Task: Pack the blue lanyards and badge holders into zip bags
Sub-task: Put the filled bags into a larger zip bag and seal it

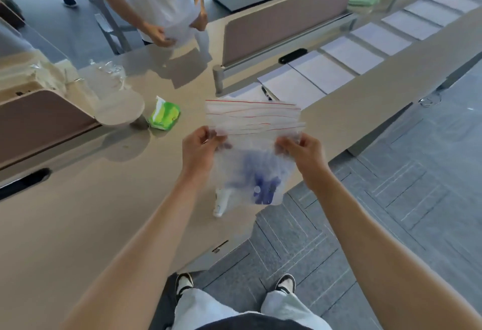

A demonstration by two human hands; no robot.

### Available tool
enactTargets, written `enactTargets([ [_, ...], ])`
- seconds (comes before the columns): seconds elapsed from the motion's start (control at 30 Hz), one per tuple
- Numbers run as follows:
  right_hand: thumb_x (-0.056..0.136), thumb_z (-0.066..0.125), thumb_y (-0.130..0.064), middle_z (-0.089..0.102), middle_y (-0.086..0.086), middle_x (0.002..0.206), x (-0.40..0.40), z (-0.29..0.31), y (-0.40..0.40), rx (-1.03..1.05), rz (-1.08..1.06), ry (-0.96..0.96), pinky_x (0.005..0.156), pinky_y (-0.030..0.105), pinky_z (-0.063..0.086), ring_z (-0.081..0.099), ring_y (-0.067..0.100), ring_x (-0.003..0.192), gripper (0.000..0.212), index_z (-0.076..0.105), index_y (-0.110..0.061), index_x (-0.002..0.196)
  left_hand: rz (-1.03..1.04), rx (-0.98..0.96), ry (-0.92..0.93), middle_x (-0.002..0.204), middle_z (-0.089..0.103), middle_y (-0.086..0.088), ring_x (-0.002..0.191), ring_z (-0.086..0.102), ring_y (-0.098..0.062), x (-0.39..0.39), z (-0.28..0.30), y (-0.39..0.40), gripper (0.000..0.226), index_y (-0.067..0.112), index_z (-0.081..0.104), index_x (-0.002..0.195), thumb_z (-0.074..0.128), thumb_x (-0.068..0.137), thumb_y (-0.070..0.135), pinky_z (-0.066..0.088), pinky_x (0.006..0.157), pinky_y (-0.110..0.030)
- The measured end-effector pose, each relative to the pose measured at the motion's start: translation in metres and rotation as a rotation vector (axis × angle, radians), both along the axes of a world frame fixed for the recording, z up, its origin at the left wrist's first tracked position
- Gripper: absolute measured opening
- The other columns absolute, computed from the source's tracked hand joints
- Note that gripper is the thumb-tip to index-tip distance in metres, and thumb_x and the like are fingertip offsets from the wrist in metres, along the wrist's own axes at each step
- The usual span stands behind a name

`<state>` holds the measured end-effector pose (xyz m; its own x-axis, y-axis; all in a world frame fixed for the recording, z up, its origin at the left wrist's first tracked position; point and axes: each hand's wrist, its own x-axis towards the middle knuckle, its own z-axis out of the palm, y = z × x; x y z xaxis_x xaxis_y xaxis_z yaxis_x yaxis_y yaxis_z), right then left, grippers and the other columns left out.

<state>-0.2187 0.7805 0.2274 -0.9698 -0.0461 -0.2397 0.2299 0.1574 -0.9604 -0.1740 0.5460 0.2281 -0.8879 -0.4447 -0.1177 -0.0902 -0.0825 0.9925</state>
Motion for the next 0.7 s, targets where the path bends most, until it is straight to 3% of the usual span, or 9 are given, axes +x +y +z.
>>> enactTargets([
  [0.1, 0.090, 0.079, -0.022, 0.079, 0.003, 0.081, -0.020, 0.000, 0.048, -0.010, 0.000, -0.016, 0.073, 0.023, 0.059, 0.074, 0.010, 0.072, 0.011, 0.077, -0.011, 0.089, 0.018, -0.011, 0.004, 0.082, 0.064, -0.016, 0.062, 0.070, -0.019, -0.020, -0.001, 0.047, 0.012, -0.005, 0.068, 0.094, 0.073, 0.085, 0.000, 0.056, 0.073, -0.036],
  [0.23, 0.087, 0.082, -0.025, 0.078, 0.004, 0.077, -0.044, -0.001, 0.096, 0.006, 0.013, -0.023, 0.065, 0.021, 0.053, 0.070, 0.010, 0.066, 0.023, 0.077, -0.003, 0.090, 0.042, -0.014, 0.000, 0.076, 0.069, -0.009, 0.065, 0.072, -0.025, -0.038, -0.003, 0.093, 0.010, 0.008, 0.071, 0.081, 0.073, 0.083, -0.002, 0.059, 0.073, -0.038],
  [0.33, 0.086, 0.083, -0.026, 0.078, 0.008, 0.081, -0.067, -0.001, 0.117, 0.006, 0.022, -0.038, 0.066, 0.022, 0.053, 0.070, 0.011, 0.068, 0.027, 0.075, -0.001, 0.093, 0.066, 0.004, -0.010, 0.082, 0.069, -0.018, 0.065, 0.073, -0.023, -0.054, -0.007, 0.116, 0.007, -0.006, 0.070, 0.090, 0.072, 0.084, -0.003, 0.060, 0.069, -0.031],
  [0.4, 0.087, 0.082, -0.024, 0.078, 0.006, 0.079, -0.085, -0.002, 0.123, 0.004, 0.030, -0.050, 0.065, 0.020, 0.053, 0.071, 0.010, 0.068, 0.022, 0.076, -0.003, 0.093, 0.093, 0.008, -0.025, 0.083, 0.067, -0.020, 0.064, 0.072, -0.021, -0.069, -0.009, 0.125, 0.015, -0.013, 0.067, 0.095, 0.071, 0.084, -0.004, 0.059, 0.066, -0.029],
  [0.57, 0.089, 0.079, -0.017, 0.078, 0.012, 0.084, -0.137, -0.009, 0.117, 0.018, 0.089, -0.052, 0.066, 0.020, 0.057, 0.072, 0.010, 0.068, 0.021, 0.076, 0.001, 0.098, 0.167, 0.029, -0.022, 0.073, 0.059, -0.012, 0.062, 0.071, -0.021, -0.111, -0.019, 0.126, 0.008, -0.003, 0.064, 0.082, 0.071, 0.085, -0.005, 0.055, 0.060, -0.024],
  [0.7, 0.088, 0.080, -0.017, 0.077, 0.013, 0.083, -0.181, -0.016, 0.106, 0.057, 0.120, -0.052, 0.060, 0.017, 0.054, 0.070, 0.007, 0.063, 0.026, 0.074, 0.006, 0.098, 0.225, 0.017, -0.044, 0.072, 0.057, -0.012, 0.063, 0.072, -0.021, -0.144, -0.030, 0.120, 0.011, -0.007, 0.063, 0.081, 0.072, 0.084, -0.002, 0.054, 0.061, -0.024],
])
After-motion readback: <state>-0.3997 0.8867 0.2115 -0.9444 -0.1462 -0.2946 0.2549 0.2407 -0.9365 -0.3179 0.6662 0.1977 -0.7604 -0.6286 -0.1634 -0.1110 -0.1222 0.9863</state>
